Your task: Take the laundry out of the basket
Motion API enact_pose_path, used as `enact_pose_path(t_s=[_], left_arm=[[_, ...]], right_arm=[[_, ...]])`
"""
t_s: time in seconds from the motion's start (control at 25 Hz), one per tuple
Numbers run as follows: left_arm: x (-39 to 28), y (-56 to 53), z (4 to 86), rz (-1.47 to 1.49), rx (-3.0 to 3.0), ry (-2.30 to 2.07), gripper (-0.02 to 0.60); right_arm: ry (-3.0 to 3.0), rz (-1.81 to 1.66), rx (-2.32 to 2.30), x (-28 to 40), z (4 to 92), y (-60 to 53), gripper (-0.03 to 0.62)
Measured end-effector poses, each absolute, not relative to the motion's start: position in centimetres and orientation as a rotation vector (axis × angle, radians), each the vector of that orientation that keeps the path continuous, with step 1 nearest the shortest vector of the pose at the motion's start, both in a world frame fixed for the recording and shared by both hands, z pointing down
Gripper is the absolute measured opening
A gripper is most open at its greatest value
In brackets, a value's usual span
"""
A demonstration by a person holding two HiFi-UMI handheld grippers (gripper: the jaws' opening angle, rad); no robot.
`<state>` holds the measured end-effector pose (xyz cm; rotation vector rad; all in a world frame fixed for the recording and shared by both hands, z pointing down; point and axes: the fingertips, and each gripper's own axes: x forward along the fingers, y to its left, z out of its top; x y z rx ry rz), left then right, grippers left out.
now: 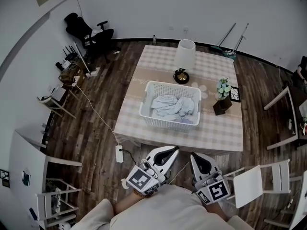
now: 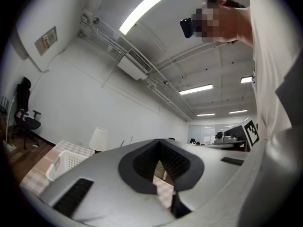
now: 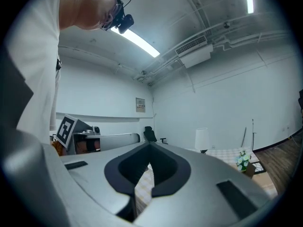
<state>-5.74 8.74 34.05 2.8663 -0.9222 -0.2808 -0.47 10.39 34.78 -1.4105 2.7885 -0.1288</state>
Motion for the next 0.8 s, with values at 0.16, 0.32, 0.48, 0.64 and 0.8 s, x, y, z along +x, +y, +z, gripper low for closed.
enact_pose_path(t_s=[0.16, 0.32, 0.48, 0.64, 0.8], left_arm=[[-8.3, 5.4, 33.6, -0.287, 2.866, -0.922, 0.023], [-10.5, 2.5, 33.5, -0.290, 2.863, -0.920, 0.023], [-11.3, 0.5, 33.8, -0.271, 2.876, -0.884, 0.023], [-11.3, -0.9, 34.2, -0.240, 2.882, -0.839, 0.023], [-10.1, -0.9, 34.2, -0.215, 2.900, -0.805, 0.023]], right_arm=[[2.795, -0.119, -1.396, -3.3, 34.1, 6.8, 0.009], [2.800, -0.111, -1.388, -5.7, 33.8, 3.9, 0.009], [2.784, -0.119, -1.408, -6.7, 34.1, 1.7, 0.009], [2.767, -0.131, -1.435, -6.7, 34.3, 0.6, 0.009], [2.755, -0.135, -1.457, -5.3, 34.5, 0.3, 0.010]])
